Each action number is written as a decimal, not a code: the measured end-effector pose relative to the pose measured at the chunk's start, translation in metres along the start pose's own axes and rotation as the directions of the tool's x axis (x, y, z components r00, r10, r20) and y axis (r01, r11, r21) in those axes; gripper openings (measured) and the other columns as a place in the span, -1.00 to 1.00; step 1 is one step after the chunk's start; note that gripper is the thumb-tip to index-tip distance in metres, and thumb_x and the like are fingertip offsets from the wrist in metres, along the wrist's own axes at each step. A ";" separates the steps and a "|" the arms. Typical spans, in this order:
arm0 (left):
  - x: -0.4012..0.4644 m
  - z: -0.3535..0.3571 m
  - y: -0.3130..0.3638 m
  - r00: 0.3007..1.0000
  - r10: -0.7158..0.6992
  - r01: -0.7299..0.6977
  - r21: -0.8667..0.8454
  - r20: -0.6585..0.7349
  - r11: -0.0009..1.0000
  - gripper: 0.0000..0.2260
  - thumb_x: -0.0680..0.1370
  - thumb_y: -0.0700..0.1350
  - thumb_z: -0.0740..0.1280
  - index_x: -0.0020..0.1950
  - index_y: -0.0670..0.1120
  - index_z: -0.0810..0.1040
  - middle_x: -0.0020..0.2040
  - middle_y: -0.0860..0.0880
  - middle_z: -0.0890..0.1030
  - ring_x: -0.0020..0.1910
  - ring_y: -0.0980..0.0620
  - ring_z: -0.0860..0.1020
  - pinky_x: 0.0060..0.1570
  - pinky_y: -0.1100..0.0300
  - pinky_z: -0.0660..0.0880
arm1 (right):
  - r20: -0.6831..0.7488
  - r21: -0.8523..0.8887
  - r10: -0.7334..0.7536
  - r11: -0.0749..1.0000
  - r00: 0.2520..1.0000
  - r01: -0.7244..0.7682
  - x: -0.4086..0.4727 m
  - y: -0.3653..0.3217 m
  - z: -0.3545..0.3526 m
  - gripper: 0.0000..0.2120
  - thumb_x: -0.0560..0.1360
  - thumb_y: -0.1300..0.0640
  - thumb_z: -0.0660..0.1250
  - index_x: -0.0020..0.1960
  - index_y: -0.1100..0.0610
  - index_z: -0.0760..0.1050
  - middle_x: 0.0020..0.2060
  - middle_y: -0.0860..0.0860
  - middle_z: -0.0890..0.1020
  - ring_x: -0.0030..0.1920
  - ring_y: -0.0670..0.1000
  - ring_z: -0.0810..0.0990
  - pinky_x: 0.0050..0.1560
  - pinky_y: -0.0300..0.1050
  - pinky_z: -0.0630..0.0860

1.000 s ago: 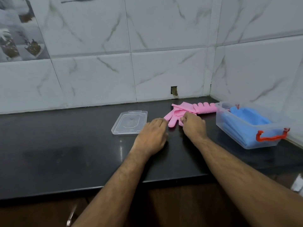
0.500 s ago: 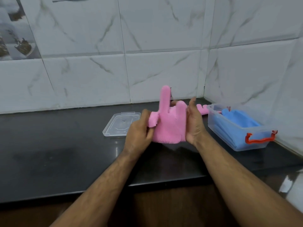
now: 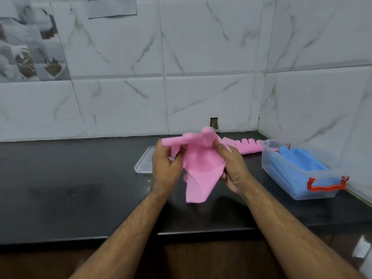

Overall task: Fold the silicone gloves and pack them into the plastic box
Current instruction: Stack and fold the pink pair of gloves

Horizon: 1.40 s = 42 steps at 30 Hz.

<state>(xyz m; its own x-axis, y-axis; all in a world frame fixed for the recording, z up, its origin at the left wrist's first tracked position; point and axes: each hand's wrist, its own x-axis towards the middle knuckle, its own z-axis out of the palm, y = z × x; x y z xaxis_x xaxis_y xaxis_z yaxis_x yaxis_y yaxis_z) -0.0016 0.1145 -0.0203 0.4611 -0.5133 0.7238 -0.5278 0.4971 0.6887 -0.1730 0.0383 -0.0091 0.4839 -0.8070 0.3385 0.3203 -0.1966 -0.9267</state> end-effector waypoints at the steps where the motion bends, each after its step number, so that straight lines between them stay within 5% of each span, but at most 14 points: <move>1: -0.002 0.003 0.001 0.999 -0.027 0.027 0.008 0.032 1.000 -0.78 0.59 0.02 0.34 -0.12 -0.11 0.57 -0.27 -0.06 0.60 -0.24 0.05 0.55 -0.27 0.05 0.51 | -0.005 0.071 0.051 0.996 0.999 -0.050 0.001 -0.001 -0.001 -0.43 0.44 -0.32 0.42 0.16 0.14 0.65 -0.02 0.21 0.69 -0.08 0.22 0.66 -0.12 0.07 0.54; 4: -0.002 0.010 -0.002 0.963 -0.247 0.261 -0.137 0.108 0.956 -0.60 0.65 0.09 0.28 -0.14 -0.25 0.51 -0.38 -0.31 0.51 -0.41 -0.08 0.51 -0.49 -0.08 0.49 | -0.042 0.108 0.149 0.984 0.988 -0.144 0.003 0.003 -0.003 -0.44 0.43 -0.41 0.34 0.11 0.02 0.70 0.09 0.07 0.72 0.12 0.19 0.68 0.17 0.12 0.54; 7: 0.007 0.004 -0.009 0.853 -0.504 0.520 -0.268 0.132 0.811 -0.67 0.67 -0.06 0.23 -0.19 -0.18 0.60 -0.52 -0.11 0.50 -0.58 -0.07 0.43 -0.60 0.23 0.34 | -0.044 -0.151 0.134 0.979 0.990 -0.139 0.005 0.011 -0.003 -0.30 0.39 -0.57 0.18 0.05 0.01 0.65 -0.01 -0.02 0.68 -0.01 0.09 0.57 -0.03 -0.05 0.48; 9: 0.011 -0.001 -0.014 0.784 -0.605 0.619 -0.236 0.136 0.749 -0.56 0.65 -0.14 0.19 -0.41 -0.03 0.60 -0.55 -0.01 0.49 -0.62 0.01 0.40 -0.61 0.32 0.29 | 0.022 -0.170 0.125 0.978 0.992 -0.119 0.005 0.011 -0.002 -0.22 0.39 -0.56 0.21 0.23 0.05 0.63 0.20 0.02 0.67 0.25 0.07 0.59 0.28 0.07 0.47; 11: 0.011 -0.003 -0.018 0.737 -0.658 0.673 -0.241 0.151 0.699 -0.52 0.64 -0.15 0.20 -0.48 0.00 0.57 -0.51 0.00 0.49 -0.60 0.05 0.40 -0.55 0.29 0.29 | 0.069 -0.074 0.153 0.986 0.986 -0.148 0.006 0.010 -0.005 -0.22 0.38 -0.47 0.36 0.18 0.23 0.61 0.22 0.19 0.65 0.24 0.19 0.63 0.36 0.29 0.44; 14: 0.011 -0.002 -0.019 0.683 -0.670 0.726 -0.362 0.290 0.584 -0.69 0.66 0.04 0.24 -0.16 0.02 0.70 -0.18 -0.11 0.62 -0.27 -0.05 0.55 -0.22 0.10 0.42 | 0.198 0.039 0.195 0.978 0.961 -0.207 0.005 0.008 -0.007 -0.51 0.46 -0.15 0.51 0.15 0.23 0.61 0.13 0.23 0.68 0.10 0.22 0.67 0.21 0.27 0.55; 16: 0.010 -0.002 -0.017 0.667 -0.634 0.741 -0.434 0.392 0.511 -0.51 0.66 0.26 0.16 0.08 -0.08 0.70 -0.04 -0.16 0.68 -0.16 -0.07 0.62 -0.16 0.07 0.52 | 0.184 0.045 0.251 0.964 0.950 -0.263 0.005 0.009 -0.006 -0.58 0.49 0.15 0.50 0.29 0.23 0.51 0.17 0.23 0.67 0.14 0.25 0.66 0.22 0.32 0.54; 19: 0.011 0.000 -0.017 0.696 -0.535 0.718 -0.461 0.479 0.521 -0.36 0.64 0.34 0.10 0.35 -0.17 0.56 0.11 -0.20 0.69 -0.08 -0.12 0.72 -0.34 0.07 0.64 | 0.028 0.018 0.264 0.964 0.964 -0.265 0.008 0.008 -0.006 -0.48 0.43 0.45 0.33 0.35 0.16 0.42 0.21 0.18 0.63 0.11 0.25 0.67 0.13 0.32 0.59; 22: 0.010 0.003 -0.022 0.710 -0.458 0.696 -0.433 0.535 0.573 -0.38 0.61 0.18 0.33 0.60 0.01 0.24 0.45 -0.12 0.54 0.35 -0.16 0.58 0.04 -0.10 0.66 | -0.054 -0.013 0.187 0.982 0.981 -0.187 0.009 0.007 -0.009 -0.29 0.40 0.47 0.23 0.40 -0.12 0.36 0.30 0.04 0.53 0.17 0.18 0.65 0.14 0.28 0.60; 26: 0.005 0.009 -0.029 0.790 -0.512 0.585 -0.163 0.337 0.794 0.05 0.46 -0.25 0.57 0.64 0.16 -0.10 0.53 0.01 0.31 0.41 -0.04 0.48 0.35 -0.12 0.51 | -0.036 -0.232 0.176 0.956 0.984 -0.180 0.004 0.012 -0.009 -0.28 0.39 0.43 0.18 0.33 -0.25 0.51 0.33 -0.08 0.54 0.06 0.02 0.66 0.01 0.01 0.63; 29: 0.004 0.008 -0.036 0.866 -0.424 0.386 0.187 0.265 0.903 -0.14 0.42 -0.34 0.52 0.60 0.05 0.19 0.48 -0.05 0.27 0.33 0.01 0.47 0.35 -0.05 0.50 | 0.002 -0.516 0.293 0.820 0.956 -0.250 -0.001 0.014 -0.008 -0.42 0.45 0.35 0.22 0.44 0.06 0.49 0.37 -0.02 0.54 0.11 -0.05 0.64 -0.03 -0.21 0.58; 34: 0.003 0.012 -0.037 0.842 -0.345 0.147 0.440 0.415 0.886 -0.53 0.50 -0.28 0.43 0.40 -0.06 0.49 0.61 -0.11 0.17 0.60 -0.11 0.20 0.55 0.01 0.24 | -0.058 -0.639 0.253 0.734 0.966 -0.230 -0.001 0.017 -0.008 -0.52 0.59 0.11 0.32 0.48 0.22 0.42 0.39 0.04 0.51 0.32 0.02 0.53 0.38 -0.04 0.45; 38: 0.003 0.019 -0.039 0.857 -0.279 -0.056 0.616 0.433 0.785 -0.69 0.57 -0.26 0.36 0.29 -0.03 0.60 0.59 -0.08 0.28 0.61 -0.05 0.20 0.53 0.04 0.12 | -0.192 -0.568 0.215 0.771 0.958 -0.287 0.002 0.018 -0.013 -0.55 0.60 -0.13 0.30 -0.12 0.27 0.60 -0.24 0.07 0.58 -0.24 0.07 0.54 -0.16 -0.11 0.46; 42: 0.002 0.025 -0.037 0.849 -0.285 -0.142 0.713 0.444 0.687 -0.79 0.61 -0.13 0.26 0.13 0.00 0.67 0.23 0.01 0.56 0.33 -0.06 0.47 0.22 0.03 0.21 | -0.423 -0.730 0.063 0.567 0.904 -0.381 0.004 0.012 -0.023 -0.53 0.63 -0.20 0.18 -0.17 0.08 0.68 -0.28 -0.01 0.67 -0.31 0.03 0.63 -0.25 -0.13 0.49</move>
<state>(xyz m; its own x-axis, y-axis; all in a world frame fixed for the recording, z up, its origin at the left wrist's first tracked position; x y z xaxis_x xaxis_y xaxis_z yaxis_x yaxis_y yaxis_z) 0.0008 0.0772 -0.0450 0.2255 -0.8885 0.3997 -0.9364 -0.0844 0.3407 -0.1858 0.0196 -0.0224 0.1134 -0.9774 0.1782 -0.5975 -0.2104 -0.7738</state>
